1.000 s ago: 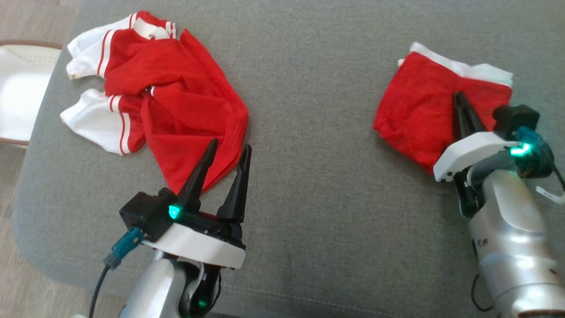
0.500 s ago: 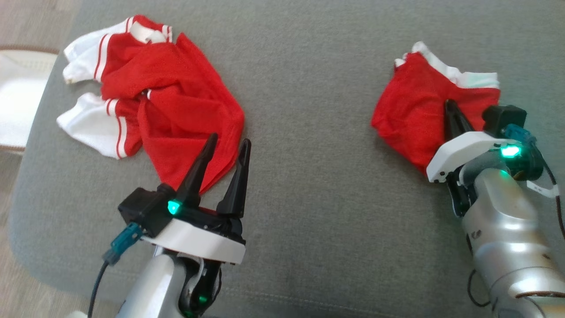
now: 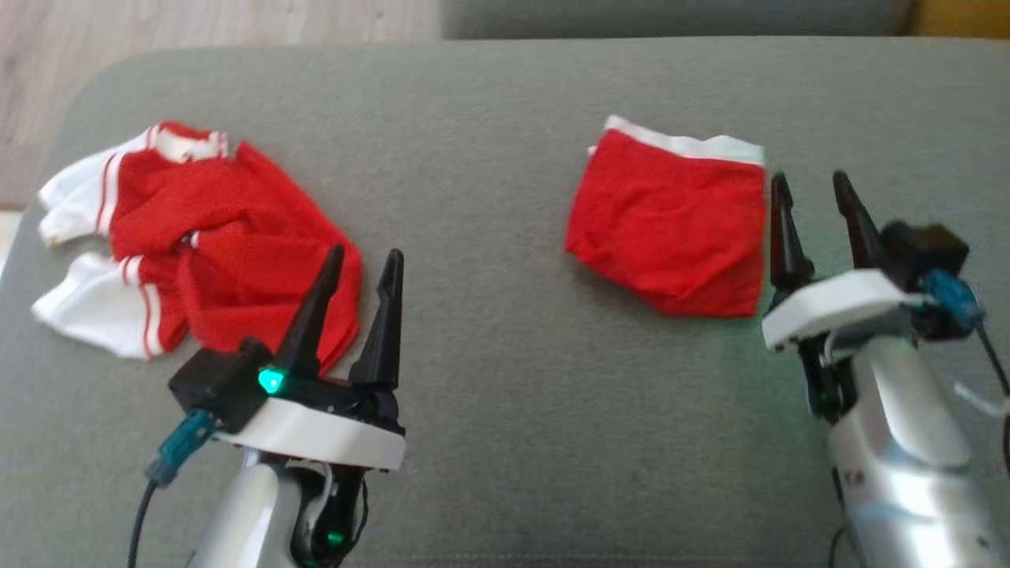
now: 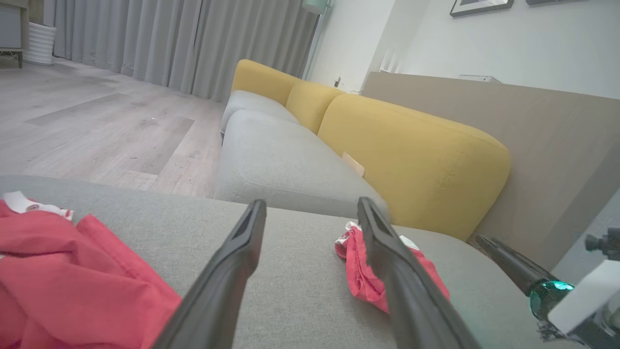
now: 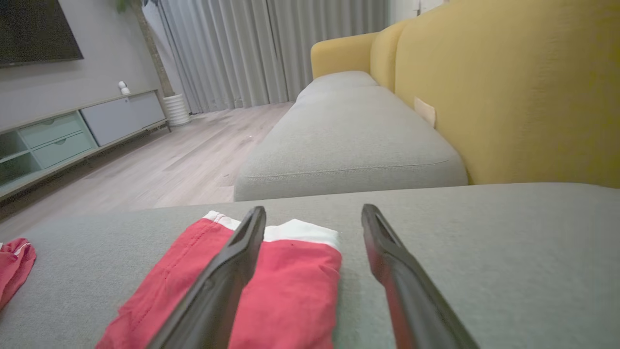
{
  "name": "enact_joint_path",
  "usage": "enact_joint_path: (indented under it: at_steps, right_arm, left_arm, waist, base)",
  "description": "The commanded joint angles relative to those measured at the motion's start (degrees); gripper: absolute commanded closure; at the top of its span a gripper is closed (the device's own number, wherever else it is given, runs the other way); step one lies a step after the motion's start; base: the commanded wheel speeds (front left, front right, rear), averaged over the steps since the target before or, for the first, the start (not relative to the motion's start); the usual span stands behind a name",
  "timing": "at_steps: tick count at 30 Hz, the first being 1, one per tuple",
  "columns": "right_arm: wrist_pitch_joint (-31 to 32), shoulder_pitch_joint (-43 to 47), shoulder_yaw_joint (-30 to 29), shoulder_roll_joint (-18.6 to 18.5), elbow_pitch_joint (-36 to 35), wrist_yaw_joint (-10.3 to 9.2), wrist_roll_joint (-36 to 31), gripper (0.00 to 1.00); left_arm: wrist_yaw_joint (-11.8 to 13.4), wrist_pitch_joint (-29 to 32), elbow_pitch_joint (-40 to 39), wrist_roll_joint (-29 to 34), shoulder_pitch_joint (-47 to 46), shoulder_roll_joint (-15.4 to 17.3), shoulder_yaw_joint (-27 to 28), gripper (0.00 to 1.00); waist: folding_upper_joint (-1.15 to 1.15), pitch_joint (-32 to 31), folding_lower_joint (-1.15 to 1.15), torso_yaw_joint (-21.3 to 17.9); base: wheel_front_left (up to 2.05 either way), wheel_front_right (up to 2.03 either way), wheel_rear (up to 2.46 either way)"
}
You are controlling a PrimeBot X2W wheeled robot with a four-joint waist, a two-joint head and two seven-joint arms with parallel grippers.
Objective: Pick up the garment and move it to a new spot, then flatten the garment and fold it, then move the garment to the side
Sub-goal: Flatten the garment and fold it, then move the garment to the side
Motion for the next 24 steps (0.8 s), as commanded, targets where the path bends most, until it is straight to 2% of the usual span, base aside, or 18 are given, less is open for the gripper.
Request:
enact_joint_path:
  at_steps: [1, 11, 17, 24]
  right_arm:
    - [-0.6, 0.6, 1.3, 1.0, -3.8, -0.05, 0.3, 0.00]
    - [-0.6, 13.7, -0.7, 1.1, -14.8, -0.05, 3.0, 0.00]
    - [-0.3, 18.4, 0.6, 1.1, -16.9, -0.05, 5.4, 0.00]
    - [0.3, 19.3, 0.9, 1.1, -18.2, -0.05, 6.2, 0.00]
  left_arm:
    - [0.4, -0.7, -2.4, 0.1, -1.3, 0.1, 2.5, 0.00]
    - [0.4, -0.7, -1.6, 0.6, 0.1, 0.1, 4.6, 0.00]
    - [0.1, -0.7, -0.8, 1.3, 1.8, 0.1, 5.2, 0.00]
    - [-0.2, -0.7, -0.3, 1.5, 2.6, 0.1, 5.2, 0.00]
  waist:
    - [0.00, -1.9, 0.00, -2.5]
    - [0.00, -4.8, 0.00, -6.8]
    - [0.00, -5.8, 0.00, -8.6]
    - [0.00, -5.7, 0.00, -9.2]
  base:
    - [0.00, 0.00, 0.00]
    - [0.00, 0.00, 0.00]
    - [0.00, 0.00, 0.00]
    - [0.00, 0.00, 0.00]
